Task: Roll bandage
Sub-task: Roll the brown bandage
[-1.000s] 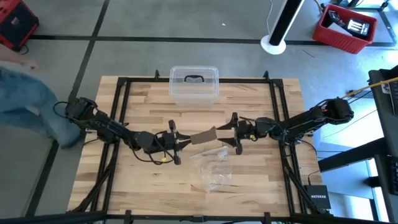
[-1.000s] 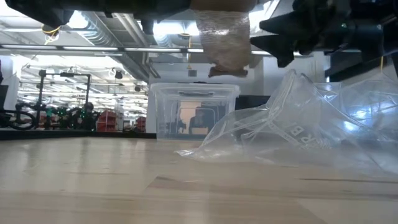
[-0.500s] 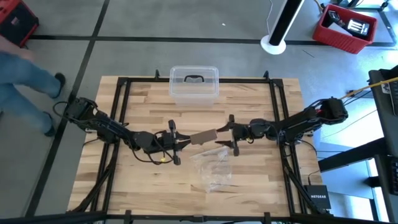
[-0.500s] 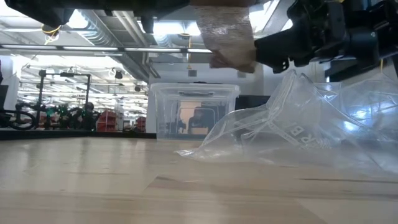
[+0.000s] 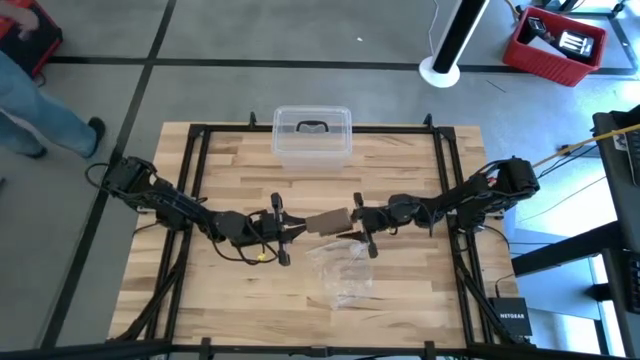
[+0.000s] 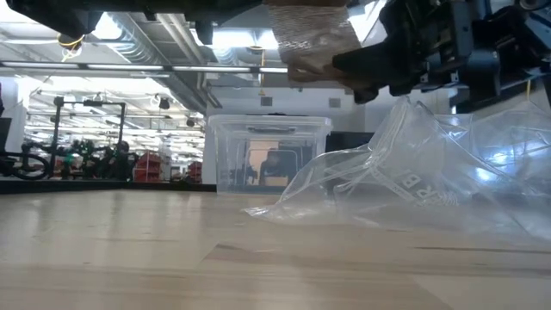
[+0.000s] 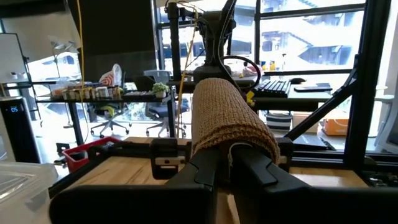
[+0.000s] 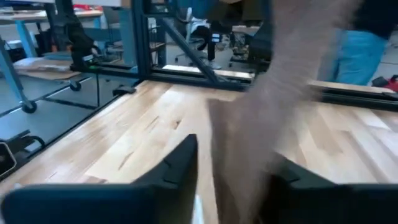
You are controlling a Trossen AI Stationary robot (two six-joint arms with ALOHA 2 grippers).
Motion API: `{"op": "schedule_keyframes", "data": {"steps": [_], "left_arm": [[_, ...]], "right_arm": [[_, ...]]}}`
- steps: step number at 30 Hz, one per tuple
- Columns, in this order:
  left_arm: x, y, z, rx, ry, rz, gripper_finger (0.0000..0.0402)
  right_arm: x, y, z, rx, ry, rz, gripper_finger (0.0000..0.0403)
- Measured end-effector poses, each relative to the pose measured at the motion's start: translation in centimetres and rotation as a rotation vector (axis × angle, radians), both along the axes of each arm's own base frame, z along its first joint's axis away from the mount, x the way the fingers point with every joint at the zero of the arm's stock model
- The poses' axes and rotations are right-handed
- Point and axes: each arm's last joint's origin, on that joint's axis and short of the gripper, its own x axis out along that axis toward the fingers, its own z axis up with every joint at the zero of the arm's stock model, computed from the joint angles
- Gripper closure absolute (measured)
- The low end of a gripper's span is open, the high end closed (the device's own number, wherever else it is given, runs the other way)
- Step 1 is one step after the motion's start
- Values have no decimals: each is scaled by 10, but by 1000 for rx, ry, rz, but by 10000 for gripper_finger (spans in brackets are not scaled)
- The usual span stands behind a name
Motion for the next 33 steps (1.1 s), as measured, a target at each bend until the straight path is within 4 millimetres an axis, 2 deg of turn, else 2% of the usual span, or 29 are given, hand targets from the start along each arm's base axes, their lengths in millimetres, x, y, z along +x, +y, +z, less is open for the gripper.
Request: {"op": "schedule_keyframes", "data": {"steps": [5,6,11,17,23,27,33], "left_arm": [[0,0,0,1,-2,0,382],[0,1,0,5,-3,3,382],[-1,0,7,-9,-79,-61,382],[-3,-1,13,-13,-143,-90,382],[-3,4,13,49,-109,74,382],[-2,8,13,81,-95,112,382],[-1,8,10,78,-69,106,382]], "right_arm": [[2,0,0,-17,16,-3,383],[2,0,-1,-24,24,-5,392],[2,-2,-7,-38,83,-87,385],[2,-3,-1,-40,20,-115,393],[2,-2,-4,-5,63,-90,398],[2,-4,-6,77,96,-137,377],[2,-4,-6,106,101,-162,277]]}}
